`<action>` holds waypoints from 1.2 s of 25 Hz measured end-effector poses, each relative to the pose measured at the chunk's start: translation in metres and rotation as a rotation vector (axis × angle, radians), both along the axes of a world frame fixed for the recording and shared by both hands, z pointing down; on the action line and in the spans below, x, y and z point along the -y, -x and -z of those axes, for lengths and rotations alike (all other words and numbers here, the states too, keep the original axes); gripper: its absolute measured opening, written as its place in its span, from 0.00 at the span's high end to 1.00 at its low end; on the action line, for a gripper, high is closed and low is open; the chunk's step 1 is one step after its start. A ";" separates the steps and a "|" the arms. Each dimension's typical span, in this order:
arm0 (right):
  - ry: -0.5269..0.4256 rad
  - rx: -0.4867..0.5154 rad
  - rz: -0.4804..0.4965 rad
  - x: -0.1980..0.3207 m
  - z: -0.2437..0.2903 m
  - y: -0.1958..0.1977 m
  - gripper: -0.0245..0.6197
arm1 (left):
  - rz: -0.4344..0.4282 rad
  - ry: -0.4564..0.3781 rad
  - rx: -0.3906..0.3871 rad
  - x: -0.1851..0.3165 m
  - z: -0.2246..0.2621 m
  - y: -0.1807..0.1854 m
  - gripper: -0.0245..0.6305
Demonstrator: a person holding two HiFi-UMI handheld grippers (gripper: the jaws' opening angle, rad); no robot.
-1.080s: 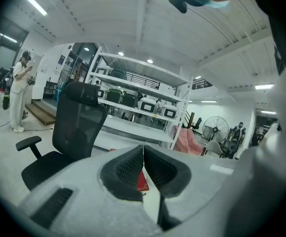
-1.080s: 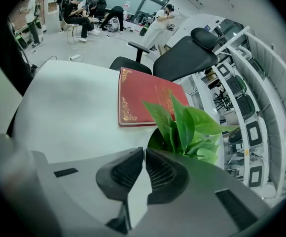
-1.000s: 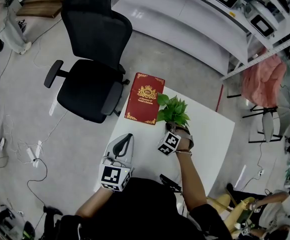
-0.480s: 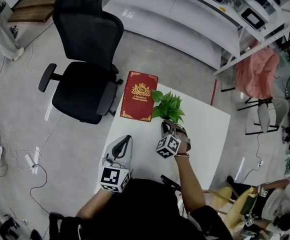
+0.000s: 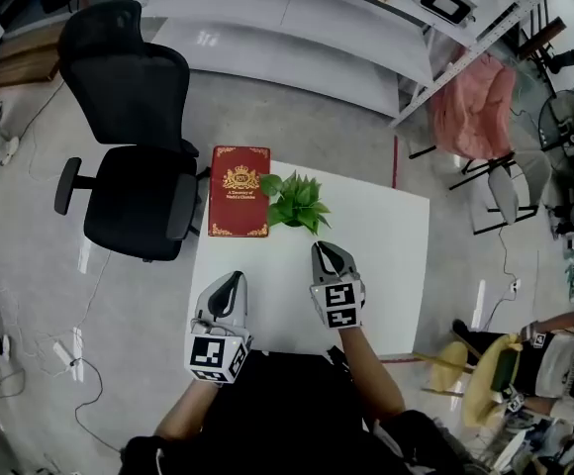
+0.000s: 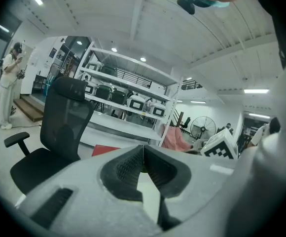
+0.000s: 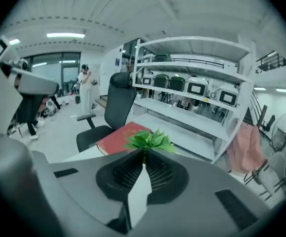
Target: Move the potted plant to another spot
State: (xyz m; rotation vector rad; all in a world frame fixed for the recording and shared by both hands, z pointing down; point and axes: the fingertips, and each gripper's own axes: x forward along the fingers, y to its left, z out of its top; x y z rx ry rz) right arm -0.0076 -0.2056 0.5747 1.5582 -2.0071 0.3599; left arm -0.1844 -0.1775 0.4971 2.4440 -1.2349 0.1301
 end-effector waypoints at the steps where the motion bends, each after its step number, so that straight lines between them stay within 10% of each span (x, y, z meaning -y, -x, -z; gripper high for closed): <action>1: -0.019 0.037 -0.024 -0.005 0.007 -0.004 0.94 | -0.004 -0.006 0.003 -0.004 0.002 -0.005 0.93; 30: -0.219 0.364 -0.007 -0.192 0.099 -0.033 0.94 | 0.063 -0.087 0.072 -0.137 0.029 -0.083 0.93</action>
